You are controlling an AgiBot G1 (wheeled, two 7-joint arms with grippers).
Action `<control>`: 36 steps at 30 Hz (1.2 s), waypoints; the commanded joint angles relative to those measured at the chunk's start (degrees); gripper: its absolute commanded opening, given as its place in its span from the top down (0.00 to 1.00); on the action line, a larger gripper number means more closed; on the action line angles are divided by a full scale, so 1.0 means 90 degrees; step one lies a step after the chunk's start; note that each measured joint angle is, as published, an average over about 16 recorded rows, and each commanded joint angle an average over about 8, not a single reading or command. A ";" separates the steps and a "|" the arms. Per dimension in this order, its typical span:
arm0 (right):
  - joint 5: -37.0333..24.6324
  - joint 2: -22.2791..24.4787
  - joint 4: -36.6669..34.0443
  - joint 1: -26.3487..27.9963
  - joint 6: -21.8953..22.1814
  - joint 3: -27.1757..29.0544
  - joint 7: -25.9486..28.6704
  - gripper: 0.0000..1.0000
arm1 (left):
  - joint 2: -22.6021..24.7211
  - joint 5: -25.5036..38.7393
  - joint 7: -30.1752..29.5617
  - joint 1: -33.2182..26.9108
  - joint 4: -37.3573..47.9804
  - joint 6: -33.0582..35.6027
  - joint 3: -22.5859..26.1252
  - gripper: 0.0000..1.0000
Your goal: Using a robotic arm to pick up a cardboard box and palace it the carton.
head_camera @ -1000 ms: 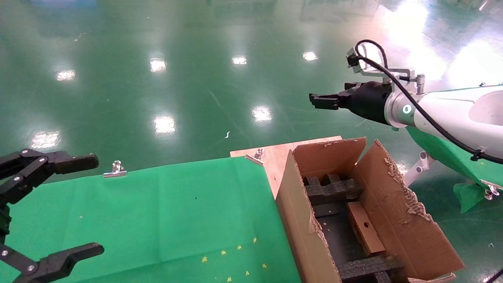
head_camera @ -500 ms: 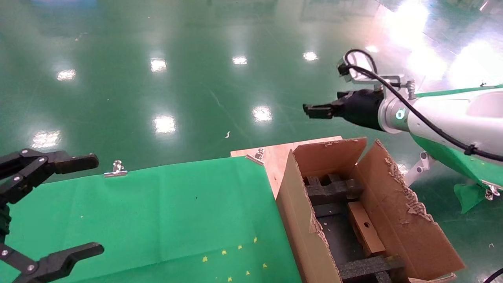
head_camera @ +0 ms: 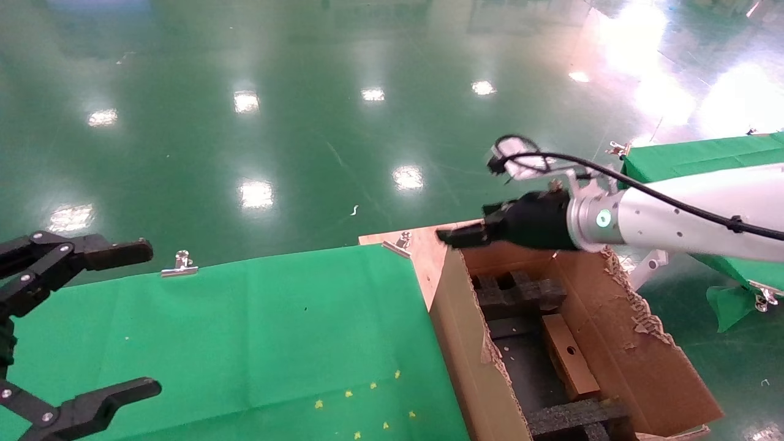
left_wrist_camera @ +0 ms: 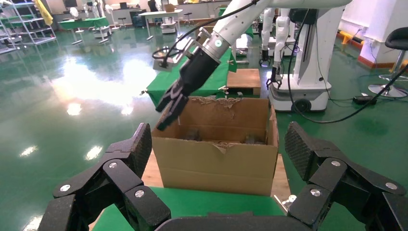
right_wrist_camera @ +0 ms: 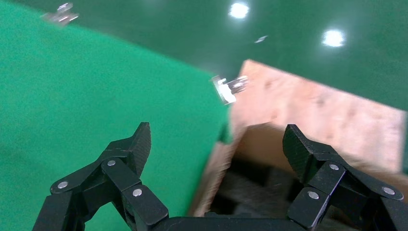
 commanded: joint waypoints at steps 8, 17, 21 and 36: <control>0.1368 -0.0094 -0.0073 -0.0857 -0.1092 0.1458 -0.1859 0.00 | -0.0001 -0.0002 0.0001 -0.0001 0.0000 -0.0001 0.0003 0.00; 0.2732 -0.0187 -0.0145 -0.1712 -0.2182 0.2912 -0.3712 0.00 | -0.0002 -0.0004 0.0003 -0.0001 0.0000 -0.0002 0.0006 0.00; 0.3336 -0.0228 -0.0178 -0.2090 -0.2664 0.3556 -0.4533 0.00 | -0.0003 -0.0005 0.0003 -0.0002 0.0000 -0.0003 0.0007 0.00; 0.5481 -0.0374 -0.0291 -0.3429 -0.4371 0.5844 -0.7428 0.00 | -0.0004 -0.0008 0.0006 -0.0002 0.0001 -0.0005 0.0011 0.00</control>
